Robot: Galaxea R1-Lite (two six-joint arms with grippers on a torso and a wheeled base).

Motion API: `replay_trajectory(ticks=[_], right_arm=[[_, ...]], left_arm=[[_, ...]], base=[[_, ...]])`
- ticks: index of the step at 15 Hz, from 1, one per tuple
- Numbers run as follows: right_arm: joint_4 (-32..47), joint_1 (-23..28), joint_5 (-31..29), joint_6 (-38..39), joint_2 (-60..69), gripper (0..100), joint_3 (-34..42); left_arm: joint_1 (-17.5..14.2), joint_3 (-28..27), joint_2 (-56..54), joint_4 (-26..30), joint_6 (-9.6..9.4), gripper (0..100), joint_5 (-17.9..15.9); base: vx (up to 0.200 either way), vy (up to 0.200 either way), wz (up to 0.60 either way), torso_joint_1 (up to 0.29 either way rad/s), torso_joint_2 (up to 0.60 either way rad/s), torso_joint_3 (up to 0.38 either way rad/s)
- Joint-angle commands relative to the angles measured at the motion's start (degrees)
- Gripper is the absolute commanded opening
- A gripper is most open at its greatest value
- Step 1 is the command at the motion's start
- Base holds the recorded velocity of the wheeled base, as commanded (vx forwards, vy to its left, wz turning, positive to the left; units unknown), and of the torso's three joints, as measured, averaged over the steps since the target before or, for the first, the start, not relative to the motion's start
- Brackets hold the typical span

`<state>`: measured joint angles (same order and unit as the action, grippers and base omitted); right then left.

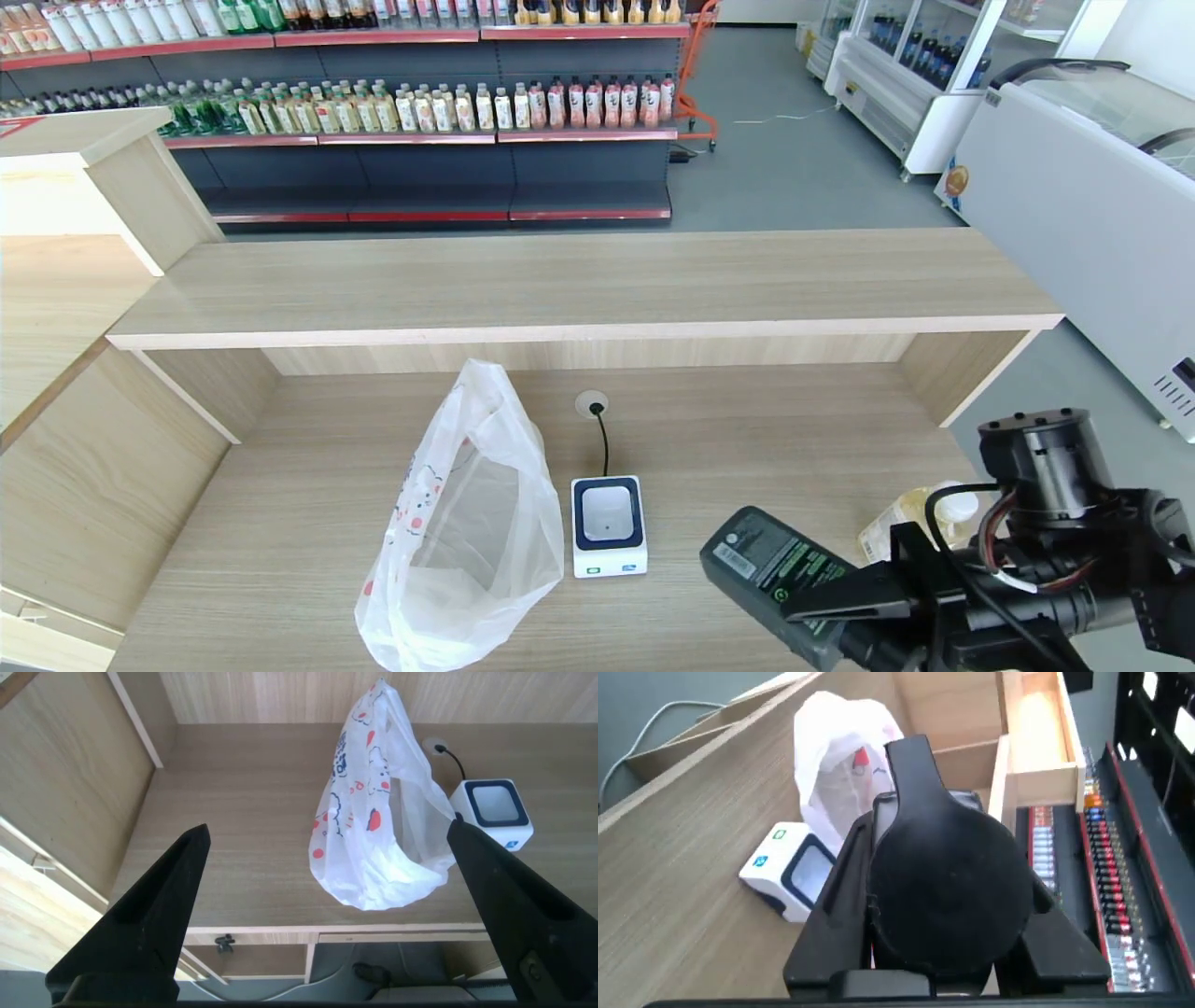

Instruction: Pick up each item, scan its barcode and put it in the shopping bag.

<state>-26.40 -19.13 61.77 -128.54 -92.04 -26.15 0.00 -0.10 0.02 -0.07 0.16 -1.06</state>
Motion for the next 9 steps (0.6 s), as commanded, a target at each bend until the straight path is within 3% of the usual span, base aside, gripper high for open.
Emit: replay_trajectory(ticks=[1, 2, 3, 4, 7, 9], right_arm=[[6.0, 12.5, -2.3, 10.1, 8.7, 0, 1.6], [10.8, 14.1, -3.1, 12.6, 9.6, 0, 1.4], [21.1, 15.3, -3.2, 21.1, 11.1, 0, -2.0], [21.8, 16.4, -2.6, 29.7, 12.1, 0, -4.0], [17.0, 19.2, -2.3, 64.1, 14.7, 0, -7.7], [7.1, 20.4, -2.5, 94.0, 13.6, 0, -8.5]], left_arm=[[0.0, 0.0, 0.0, 0.0, 0.02, 100, 0.0], [0.0, 0.0, 0.0, 0.0, 0.02, 100, 0.0], [0.0, 0.0, 0.0, 0.1, 0.02, 100, 0.0], [0.0, 0.0, 0.0, 0.0, 0.02, 100, 0.0], [0.0, 0.0, 0.0, 0.0, 0.02, 100, 0.0], [0.0, 0.0, 0.0, 0.0, 0.02, 100, 0.0]], base=[[0.0, 0.0, 0.0, 0.0, 0.0, 0.0], [0.0, 0.0, 0.0, 0.0, 0.0, 0.0], [0.0, 0.0, 0.0, 0.0, 0.0, 0.0], [0.0, 0.0, 0.0, 0.0, 0.0, 0.0], [0.0, 0.0, 0.0, 0.0, 0.0, 0.0], [0.0, 0.0, 0.0, 0.0, 0.0, 0.0]])
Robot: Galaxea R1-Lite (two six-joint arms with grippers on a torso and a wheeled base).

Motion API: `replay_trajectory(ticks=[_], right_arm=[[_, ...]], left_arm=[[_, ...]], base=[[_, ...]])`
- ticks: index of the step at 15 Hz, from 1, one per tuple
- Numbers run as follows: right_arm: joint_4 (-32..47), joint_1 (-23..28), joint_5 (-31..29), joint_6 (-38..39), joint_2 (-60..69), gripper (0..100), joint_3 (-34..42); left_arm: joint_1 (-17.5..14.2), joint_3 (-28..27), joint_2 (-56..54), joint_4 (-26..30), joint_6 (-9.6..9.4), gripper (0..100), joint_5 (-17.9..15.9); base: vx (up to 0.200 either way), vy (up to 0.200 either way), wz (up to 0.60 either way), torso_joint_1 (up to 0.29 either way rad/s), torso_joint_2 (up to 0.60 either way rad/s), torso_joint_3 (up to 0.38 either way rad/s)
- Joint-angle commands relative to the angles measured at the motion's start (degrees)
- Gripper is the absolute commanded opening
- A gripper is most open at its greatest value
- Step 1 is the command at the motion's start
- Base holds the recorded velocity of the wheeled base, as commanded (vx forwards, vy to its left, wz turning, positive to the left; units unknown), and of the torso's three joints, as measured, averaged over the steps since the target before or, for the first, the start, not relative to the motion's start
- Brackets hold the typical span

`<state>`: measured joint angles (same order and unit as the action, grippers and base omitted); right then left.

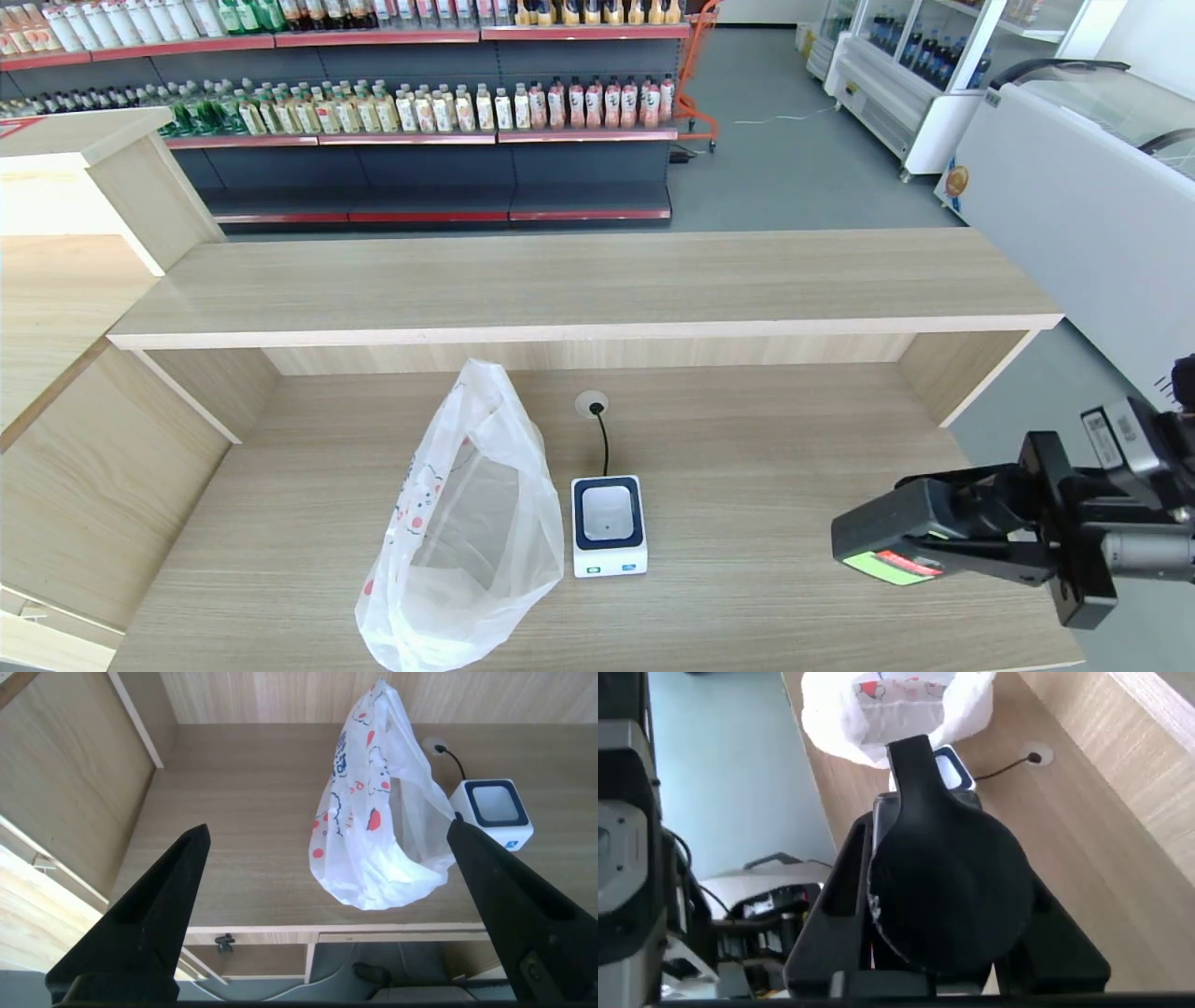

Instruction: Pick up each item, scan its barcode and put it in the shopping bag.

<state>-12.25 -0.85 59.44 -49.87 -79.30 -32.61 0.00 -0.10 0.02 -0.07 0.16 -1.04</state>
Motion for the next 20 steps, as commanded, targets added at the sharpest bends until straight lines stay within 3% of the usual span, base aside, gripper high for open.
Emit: replay_trajectory(ticks=[1, 2, 3, 4, 7, 16, 20], right_arm=[[-10.1, 2.6, -0.8, 21.4, -0.3, 0, -1.7], [-17.0, 3.3, -4.2, 34.7, -4.1, 0, -0.6], [-17.5, 3.3, -4.3, 36.0, -4.5, 0, -0.5], [-23.0, 4.3, -5.7, 50.4, -9.5, 0, -0.3], [-28.0, 4.3, -6.4, 63.4, -15.0, 0, -0.1], [-27.9, 3.5, -6.4, 65.4, -16.1, 0, 1.5], [-27.9, 2.3, -6.4, 68.3, -14.0, 0, 2.2]], left_arm=[[0.0, 0.0, 0.0, 0.0, 0.02, 100, 0.0], [0.0, 0.0, 0.0, 0.0, 0.02, 100, 0.0], [0.0, 0.0, 0.0, 0.0, 0.02, 100, 0.0], [0.0, 0.0, 0.0, 0.0, 0.02, 100, 0.0], [0.0, 0.0, 0.0, 0.0, 0.02, 100, 0.0], [0.0, 0.0, 0.0, 0.0, 0.02, 100, 0.0], [0.0, 0.0, 0.0, 0.0, 0.02, 100, 0.0]], base=[[0.0, 0.0, 0.0, 0.0, 0.0, 0.0], [0.0, 0.0, 0.0, 0.0, 0.0, 0.0], [0.0, 0.0, 0.0, 0.0, 0.0, 0.0], [0.0, 0.0, 0.0, 0.0, 0.0, 0.0], [0.0, 0.0, 0.0, 0.0, 0.0, 0.0], [0.0, 0.0, 0.0, 0.0, 0.0, 0.0], [0.0, 0.2, 0.0, 0.002, 0.0, 0.002]])
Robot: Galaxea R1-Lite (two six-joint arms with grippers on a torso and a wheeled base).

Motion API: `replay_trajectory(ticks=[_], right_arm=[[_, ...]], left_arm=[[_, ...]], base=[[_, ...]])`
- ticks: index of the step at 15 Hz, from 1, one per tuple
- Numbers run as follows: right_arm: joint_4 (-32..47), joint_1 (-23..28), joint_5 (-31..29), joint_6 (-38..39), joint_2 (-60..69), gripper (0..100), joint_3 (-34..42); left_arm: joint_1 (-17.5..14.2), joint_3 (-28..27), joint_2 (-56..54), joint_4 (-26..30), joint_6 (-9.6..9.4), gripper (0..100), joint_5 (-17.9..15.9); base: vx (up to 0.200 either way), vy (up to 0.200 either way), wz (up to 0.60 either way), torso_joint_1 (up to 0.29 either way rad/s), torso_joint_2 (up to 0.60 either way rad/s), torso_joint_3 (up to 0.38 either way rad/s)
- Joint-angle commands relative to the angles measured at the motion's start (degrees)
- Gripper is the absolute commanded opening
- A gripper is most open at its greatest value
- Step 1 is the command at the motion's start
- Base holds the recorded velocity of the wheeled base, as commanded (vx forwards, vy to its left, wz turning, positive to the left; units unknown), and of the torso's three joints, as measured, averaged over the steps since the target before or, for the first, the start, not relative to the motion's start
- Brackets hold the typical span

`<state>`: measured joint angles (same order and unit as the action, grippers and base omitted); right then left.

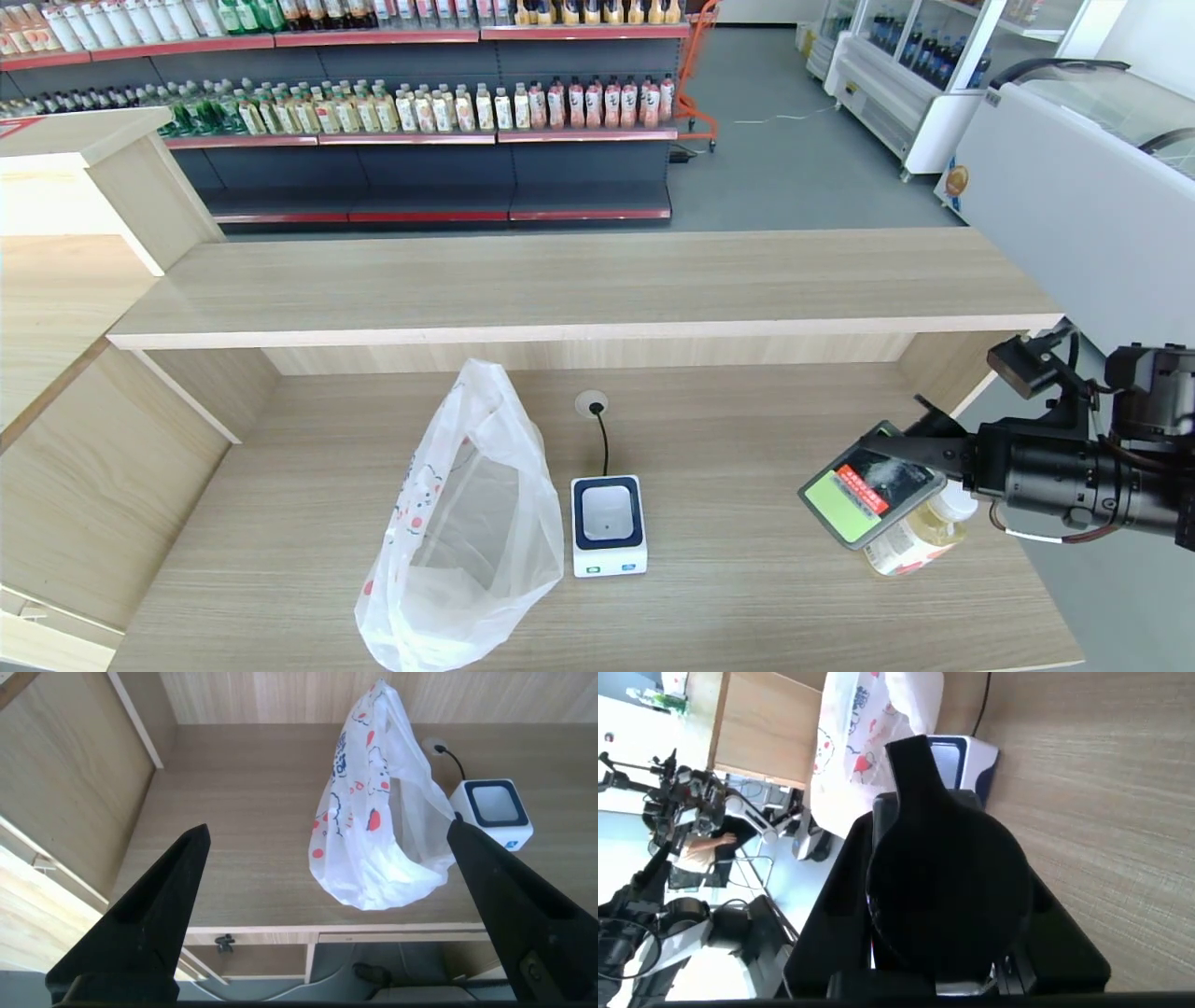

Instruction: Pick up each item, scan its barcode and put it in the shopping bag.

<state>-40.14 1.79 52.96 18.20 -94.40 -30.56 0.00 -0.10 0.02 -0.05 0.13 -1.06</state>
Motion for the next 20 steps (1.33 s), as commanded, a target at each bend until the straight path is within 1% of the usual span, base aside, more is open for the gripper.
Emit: replay_trajectory(ticks=[1, 4, 6, 9, 10, 12, 17, 20], right_arm=[[0.0, -0.9, 0.0, 1.0, 1.2, 0, 0.2], [0.1, -2.1, 0.0, 1.0, 1.8, 0, 0.2], [0.0, -4.3, -0.3, 0.8, 1.2, 0, 0.2], [-0.3, -8.3, -4.8, -1.1, -2.1, 0, -0.7], [-1.2, -10.1, -7.7, -5.1, -6.7, 0, -2.2], [-2.2, -11.2, -8.5, -9.0, -13.2, 0, -5.1], [-3.4, -14.4, -9.0, -9.6, -23.4, 0, -12.0], [-5.9, -14.9, -10.3, -14.4, -28.2, 0, -13.0]], left_arm=[[0.0, 0.0, 0.0, 0.0, 0.04, 100, 0.1], [0.0, 0.0, 0.0, 0.0, -0.05, 100, 0.1], [0.0, 0.0, 0.0, 0.0, 0.04, 100, 0.0], [0.0, 0.0, 0.0, 0.0, 0.04, 100, 0.0], [0.0, 0.0, 0.0, 0.0, 0.04, 100, 0.0], [0.0, 0.0, 0.0, 0.0, 0.04, 100, 0.0], [0.0, 0.0, 0.0, 0.0, 0.04, 100, 0.0], [0.0, 0.0, 0.0, 0.0, 0.04, 100, 0.0]], base=[[0.0, 0.2, 0.0, -0.007, 0.0, 0.007], [0.0, 0.2, 0.0, 0.014, 0.01, -0.001], [0.0, 0.0, 0.0, 0.0, 0.0, 0.0], [0.0, 0.0, 0.0, 0.0, 0.0, 0.0], [0.0, 0.0, 0.0, 0.0, 0.0, 0.0], [0.0, 0.0, 0.0, 0.0, 0.0, 0.0], [0.0, 0.0, 0.0, 0.0, 0.0, 0.0], [0.0, 0.0, 0.0, 0.0, 0.0, 0.0]])
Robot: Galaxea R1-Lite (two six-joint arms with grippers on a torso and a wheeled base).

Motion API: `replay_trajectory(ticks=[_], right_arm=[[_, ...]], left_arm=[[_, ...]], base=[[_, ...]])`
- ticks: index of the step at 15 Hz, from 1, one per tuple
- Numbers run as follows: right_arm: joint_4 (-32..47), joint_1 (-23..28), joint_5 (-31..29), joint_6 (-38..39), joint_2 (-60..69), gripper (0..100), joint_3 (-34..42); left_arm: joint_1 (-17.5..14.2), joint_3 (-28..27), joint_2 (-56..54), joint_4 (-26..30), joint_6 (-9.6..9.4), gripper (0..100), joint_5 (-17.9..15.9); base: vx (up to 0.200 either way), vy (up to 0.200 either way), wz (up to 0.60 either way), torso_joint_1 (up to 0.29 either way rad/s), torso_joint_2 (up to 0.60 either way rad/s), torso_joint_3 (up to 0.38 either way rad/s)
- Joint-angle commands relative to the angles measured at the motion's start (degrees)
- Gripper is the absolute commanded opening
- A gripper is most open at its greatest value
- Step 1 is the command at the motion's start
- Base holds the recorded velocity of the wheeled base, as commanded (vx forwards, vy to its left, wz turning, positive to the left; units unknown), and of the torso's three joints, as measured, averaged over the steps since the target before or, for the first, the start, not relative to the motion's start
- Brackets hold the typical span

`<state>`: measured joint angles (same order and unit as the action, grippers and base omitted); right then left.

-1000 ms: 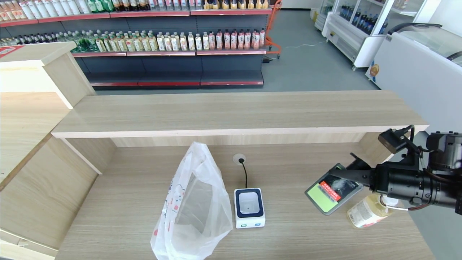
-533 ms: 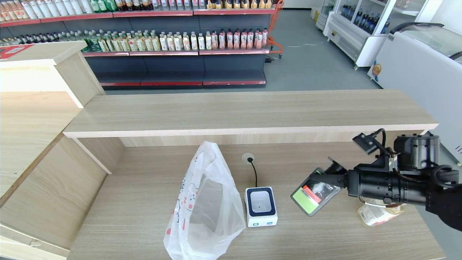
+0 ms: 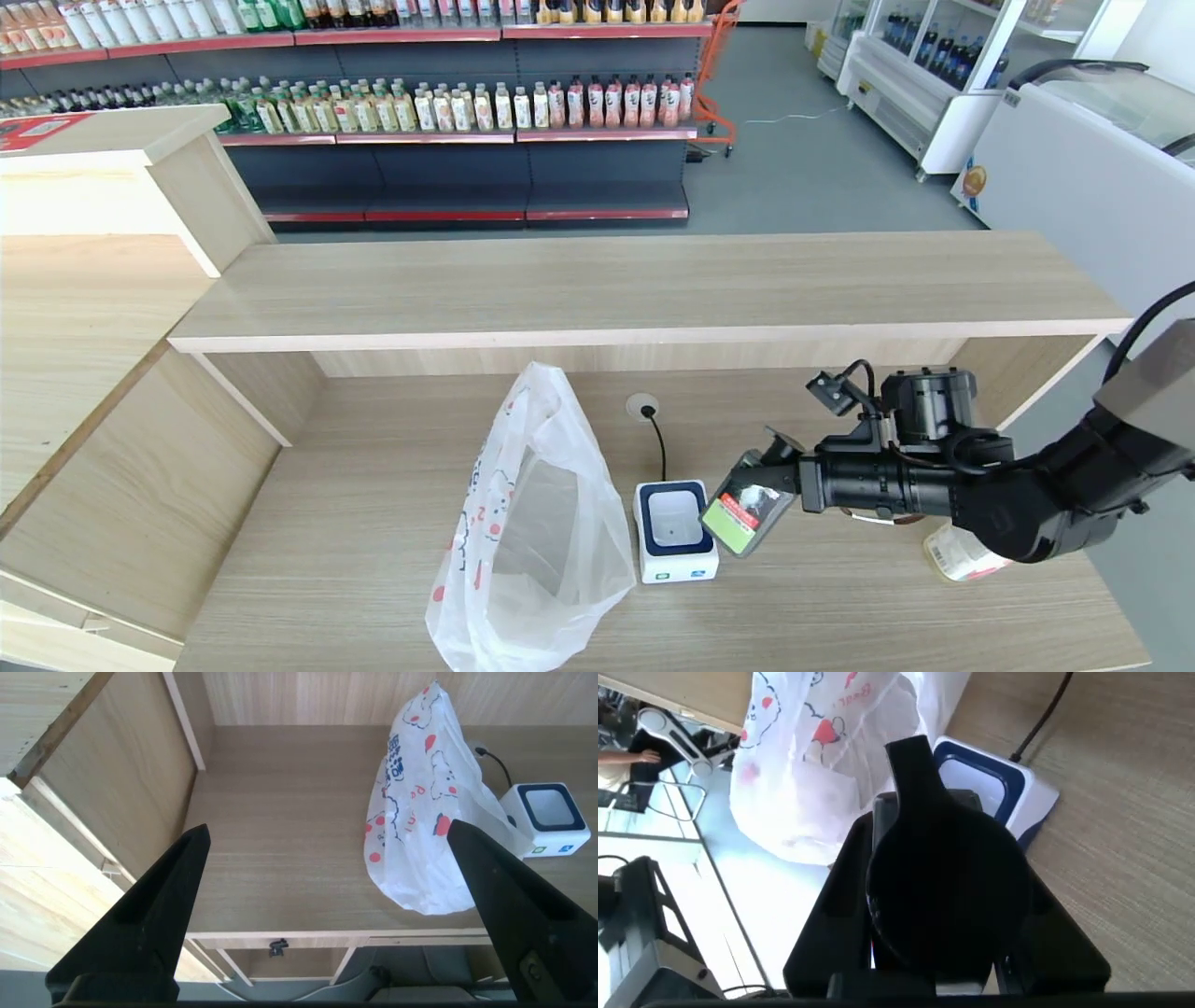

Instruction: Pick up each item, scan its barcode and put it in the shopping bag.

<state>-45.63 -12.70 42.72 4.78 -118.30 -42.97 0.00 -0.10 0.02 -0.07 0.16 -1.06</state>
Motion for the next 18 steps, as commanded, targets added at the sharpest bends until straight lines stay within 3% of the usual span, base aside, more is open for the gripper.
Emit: replay_trajectory(ticks=[1, 11, 18], right_arm=[[-0.5, -0.6, 0.0, -2.8, -5.5, 0, -0.8], [-0.6, -4.7, 0.2, -4.4, -14.4, 0, -13.6], [-0.6, -5.1, 0.0, -4.5, -16.0, 0, -15.8]], left_arm=[[0.0, 0.0, 0.0, 0.0, 0.02, 100, 0.0], [0.0, 0.0, 0.0, 0.0, 0.02, 100, 0.0], [0.0, 0.0, 0.0, 0.0, 0.02, 100, 0.0]], base=[[0.0, 0.0, 0.0, 0.0, 0.0, 0.0], [0.0, 0.0, 0.0, 0.0, 0.0, 0.0], [0.0, 0.0, 0.0, 0.0, 0.0, 0.0]])
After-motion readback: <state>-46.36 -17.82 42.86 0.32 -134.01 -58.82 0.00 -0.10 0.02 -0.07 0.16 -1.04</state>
